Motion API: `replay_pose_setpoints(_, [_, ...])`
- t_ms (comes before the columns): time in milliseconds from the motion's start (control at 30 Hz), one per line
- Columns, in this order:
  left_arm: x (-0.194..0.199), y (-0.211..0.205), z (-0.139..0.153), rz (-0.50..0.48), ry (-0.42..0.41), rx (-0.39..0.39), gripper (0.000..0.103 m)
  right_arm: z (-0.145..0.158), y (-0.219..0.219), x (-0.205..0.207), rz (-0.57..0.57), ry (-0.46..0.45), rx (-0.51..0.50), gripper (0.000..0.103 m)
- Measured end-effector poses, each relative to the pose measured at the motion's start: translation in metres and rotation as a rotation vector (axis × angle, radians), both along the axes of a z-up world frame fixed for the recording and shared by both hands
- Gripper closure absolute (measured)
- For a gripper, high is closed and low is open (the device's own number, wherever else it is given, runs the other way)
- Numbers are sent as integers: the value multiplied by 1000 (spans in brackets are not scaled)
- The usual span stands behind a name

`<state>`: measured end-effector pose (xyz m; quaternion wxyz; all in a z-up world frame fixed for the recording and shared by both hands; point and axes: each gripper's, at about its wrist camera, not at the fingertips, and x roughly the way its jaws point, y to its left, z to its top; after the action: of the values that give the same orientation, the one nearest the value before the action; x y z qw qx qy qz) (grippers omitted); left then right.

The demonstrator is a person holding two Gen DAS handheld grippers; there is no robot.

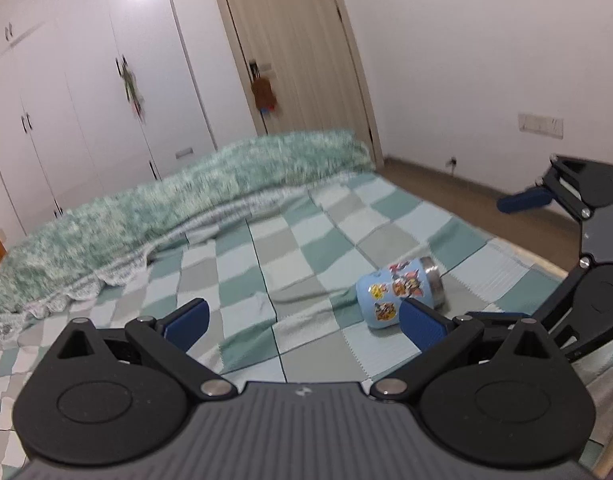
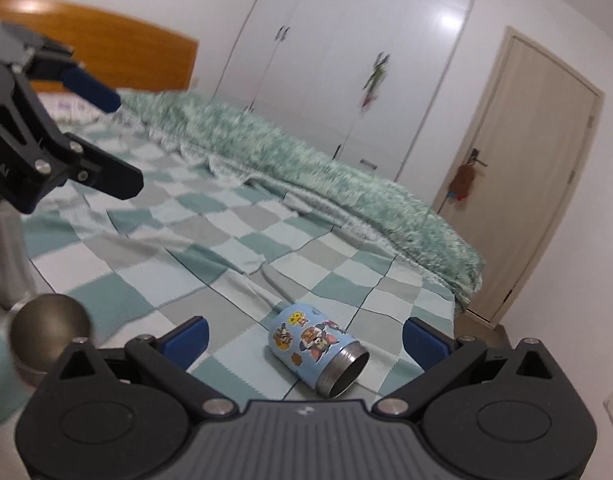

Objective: Flip cup upright
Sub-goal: 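Move the right tool to the lying blue sticker cup and grasp it, then lift the blue cup with the right tool and carry it toward the pink cup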

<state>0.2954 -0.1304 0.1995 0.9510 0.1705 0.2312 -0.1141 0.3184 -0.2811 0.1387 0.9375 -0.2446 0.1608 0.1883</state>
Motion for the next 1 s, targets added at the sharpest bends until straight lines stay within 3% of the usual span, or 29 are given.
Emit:
replay_pose_setpoints(267, [83, -13, -19, 30, 159, 67, 0, -15, 13, 87, 73, 78, -154, 0])
replay_pose_setpoints(467, [134, -17, -40, 49, 238, 117, 0, -38, 14, 145, 125, 149, -176, 0])
replay_pose_setpoints(767, [173, -17, -76, 67, 313, 181, 0, -74, 25, 198, 195, 266, -194, 0])
replay_pose_setpoints(1000, [183, -19, -90, 68, 336, 205, 0, -106, 29, 221, 180, 333, -251, 8])
